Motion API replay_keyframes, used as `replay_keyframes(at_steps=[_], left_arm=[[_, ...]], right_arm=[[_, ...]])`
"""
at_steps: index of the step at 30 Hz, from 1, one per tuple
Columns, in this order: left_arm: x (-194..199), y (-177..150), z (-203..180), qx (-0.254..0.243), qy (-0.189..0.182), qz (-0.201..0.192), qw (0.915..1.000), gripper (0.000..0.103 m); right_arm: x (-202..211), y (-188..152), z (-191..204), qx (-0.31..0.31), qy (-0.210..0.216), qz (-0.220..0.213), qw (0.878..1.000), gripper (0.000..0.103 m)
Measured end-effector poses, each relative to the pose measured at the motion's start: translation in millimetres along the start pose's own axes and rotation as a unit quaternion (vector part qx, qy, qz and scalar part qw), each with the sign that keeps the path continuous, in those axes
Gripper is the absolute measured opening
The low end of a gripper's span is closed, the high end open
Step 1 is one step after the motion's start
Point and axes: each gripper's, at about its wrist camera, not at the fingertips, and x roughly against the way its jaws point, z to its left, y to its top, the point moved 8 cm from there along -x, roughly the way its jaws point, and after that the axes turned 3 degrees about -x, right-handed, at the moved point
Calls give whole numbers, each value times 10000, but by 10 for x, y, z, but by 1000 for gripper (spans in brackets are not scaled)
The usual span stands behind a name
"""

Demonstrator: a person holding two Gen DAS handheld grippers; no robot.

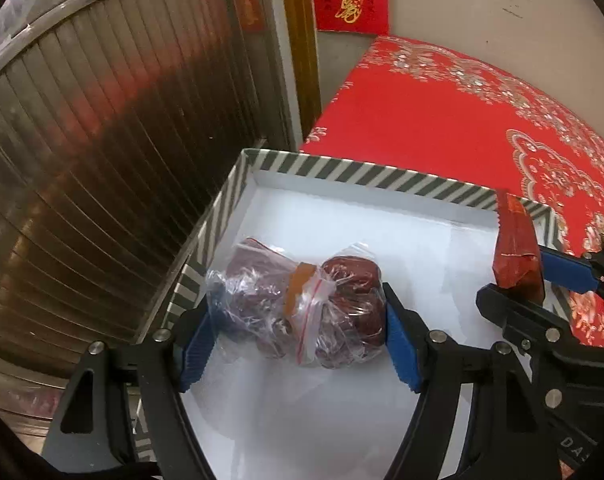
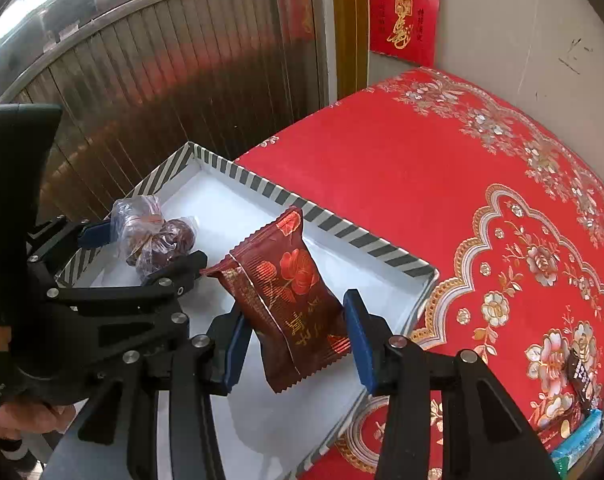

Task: Organize snacks
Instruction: 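Release the date bag with the left gripper while the right gripper drops the candy in the box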

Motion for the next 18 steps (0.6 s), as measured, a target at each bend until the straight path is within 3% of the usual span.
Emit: replay_keyframes(at_steps=[10, 14, 18], left_arm=[[-59, -1, 6, 69, 114, 97, 9999, 77], [-30, -26, 32, 195, -42, 158, 9997, 82], [252, -61, 45, 204, -106, -120, 9997, 86]], right_arm=[[-59, -13, -1, -245, 101, 12, 9996, 48], [145, -11, 34, -255, 173, -177, 9994, 55], [635, -111, -1, -197, 159, -573, 9980, 66]])
